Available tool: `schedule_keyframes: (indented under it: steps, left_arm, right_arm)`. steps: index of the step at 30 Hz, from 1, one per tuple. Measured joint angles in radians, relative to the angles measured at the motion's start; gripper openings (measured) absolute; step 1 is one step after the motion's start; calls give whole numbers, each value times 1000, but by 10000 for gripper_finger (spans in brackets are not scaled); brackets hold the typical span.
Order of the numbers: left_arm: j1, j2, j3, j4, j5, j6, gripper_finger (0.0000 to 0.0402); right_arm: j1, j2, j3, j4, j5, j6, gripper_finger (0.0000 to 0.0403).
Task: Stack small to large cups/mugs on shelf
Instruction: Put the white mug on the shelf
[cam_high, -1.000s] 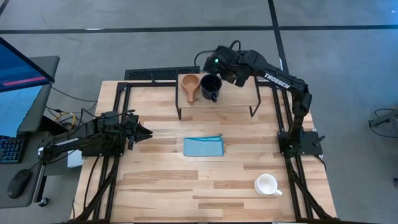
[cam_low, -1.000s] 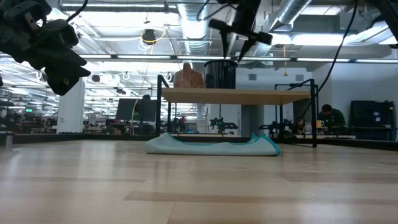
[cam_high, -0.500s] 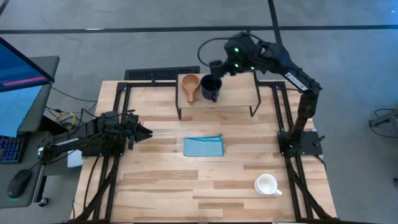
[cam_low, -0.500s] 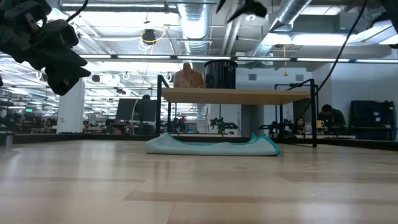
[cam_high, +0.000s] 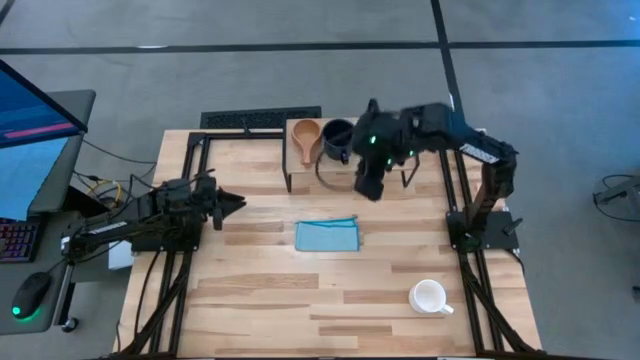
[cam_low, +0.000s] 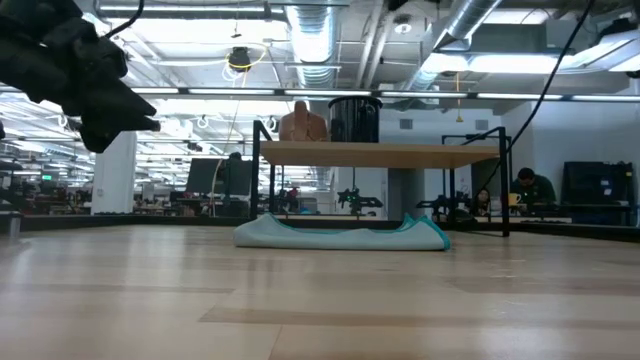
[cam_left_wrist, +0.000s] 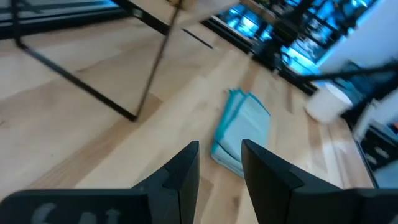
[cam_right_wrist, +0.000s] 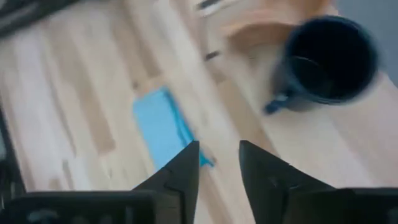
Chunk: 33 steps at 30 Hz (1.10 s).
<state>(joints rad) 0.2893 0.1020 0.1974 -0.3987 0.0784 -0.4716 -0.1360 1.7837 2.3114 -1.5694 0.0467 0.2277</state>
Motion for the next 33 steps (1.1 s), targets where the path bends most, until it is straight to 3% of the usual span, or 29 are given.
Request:
schedule_keyframes:
  steps: [7, 12, 19, 26, 33]
  left_arm:
    - [0, 0, 0, 2, -46, -107, 109]
    - [0, 0, 0, 17, -55, -132, 109]
    - [0, 0, 0, 58, -61, -144, 109]
    - [0, 0, 0, 61, -60, -154, 109]
    - [0, 0, 0, 57, -68, -154, 109]
  right_arm:
    - [146, -22, -100, 1, 4, -126, 109]
    - [200, -109, -277, -1, 34, -116, 108]
    - [256, -352, -631, 49, 82, 70, 108]
    - [405, -636, -991, 302, 87, 316, 108]
    - [582, -723, -1186, 419, 81, 559, 108]
